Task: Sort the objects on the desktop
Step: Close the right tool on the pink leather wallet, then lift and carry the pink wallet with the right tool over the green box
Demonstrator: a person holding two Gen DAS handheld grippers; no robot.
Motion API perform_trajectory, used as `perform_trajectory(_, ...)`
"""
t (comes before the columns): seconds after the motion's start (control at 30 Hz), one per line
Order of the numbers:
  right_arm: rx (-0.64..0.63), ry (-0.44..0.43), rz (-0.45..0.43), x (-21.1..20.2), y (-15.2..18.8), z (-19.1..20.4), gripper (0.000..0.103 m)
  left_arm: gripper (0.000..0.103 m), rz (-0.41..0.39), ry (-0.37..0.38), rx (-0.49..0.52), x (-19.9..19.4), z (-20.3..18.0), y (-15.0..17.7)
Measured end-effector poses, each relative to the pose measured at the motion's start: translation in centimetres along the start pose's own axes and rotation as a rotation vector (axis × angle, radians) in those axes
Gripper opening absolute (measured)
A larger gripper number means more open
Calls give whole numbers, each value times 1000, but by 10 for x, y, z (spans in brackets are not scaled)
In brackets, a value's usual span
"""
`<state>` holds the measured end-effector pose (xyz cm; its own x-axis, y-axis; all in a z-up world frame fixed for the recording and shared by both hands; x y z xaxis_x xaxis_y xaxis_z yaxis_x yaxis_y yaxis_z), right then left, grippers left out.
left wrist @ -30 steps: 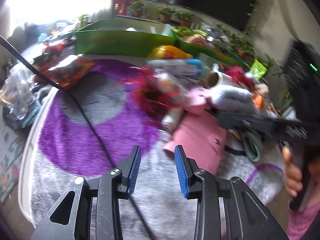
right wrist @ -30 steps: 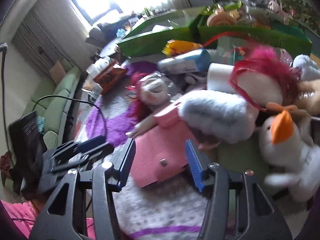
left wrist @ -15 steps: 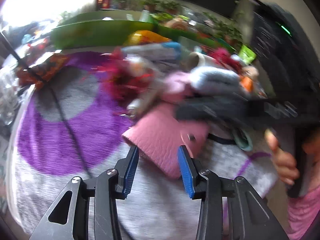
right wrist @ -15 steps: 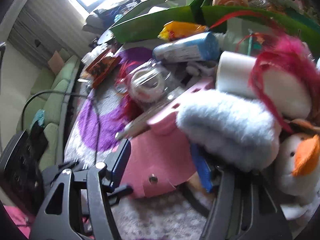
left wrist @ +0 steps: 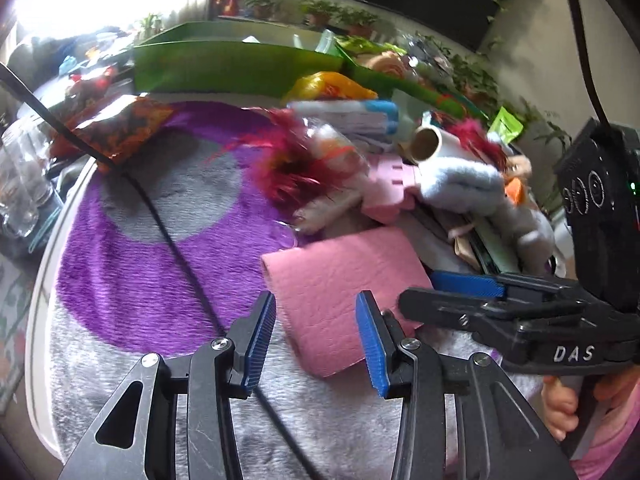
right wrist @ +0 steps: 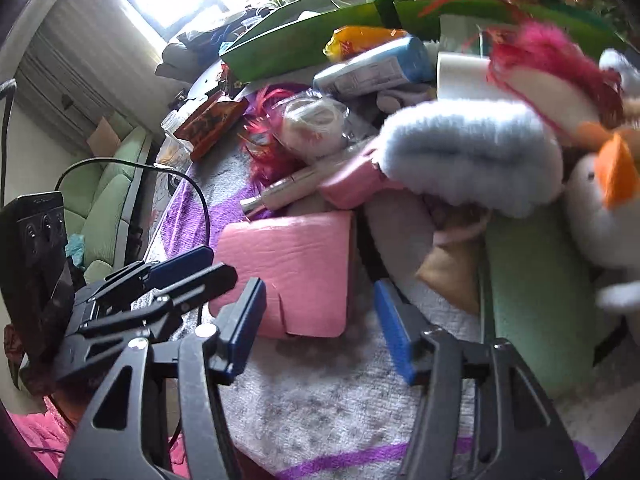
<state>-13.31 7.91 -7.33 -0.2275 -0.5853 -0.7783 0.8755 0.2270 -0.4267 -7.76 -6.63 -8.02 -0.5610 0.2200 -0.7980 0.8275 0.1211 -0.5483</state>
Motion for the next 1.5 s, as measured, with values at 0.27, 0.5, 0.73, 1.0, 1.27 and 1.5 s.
perform_trajectory(0.27,-65,57,-56,1,3,9,42,41,-6,6,-2,3,3,1)
perform_trajectory(0.5,-41,29,-54,0,4,1,37,41,-15,-16,9,2,1,4)
perform_trajectory(0.73,-60,66,-70,4,6,15,39,41,-47,-50,69,-1,-11,4)
perform_trajectory(1.0,-64,64,-114,-14,6,26,39,41,-102,-51,94,-22,-19,-2)
perform_trajectory(1.27,-89,73,-171,-31,3,39,39,41,-150,-47,105,-37,-23,-12)
perform_trajectory(1.5,-105,93,-204,-39,-2,45,39,41,-177,-50,117,-44,-25,-20)
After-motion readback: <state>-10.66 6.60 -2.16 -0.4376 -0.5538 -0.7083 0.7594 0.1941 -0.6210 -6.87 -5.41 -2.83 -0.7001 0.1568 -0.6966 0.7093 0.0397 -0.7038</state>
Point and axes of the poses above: each gripper's, at about its wrist camera, not at the fingertips, and x roughly the way its jaws point, z to its left, y to its underside, the point moved 1 cm from there along x, roughly the way its jaws point, and after that the axes turned 1 degree about z, right-handed, at the moved point
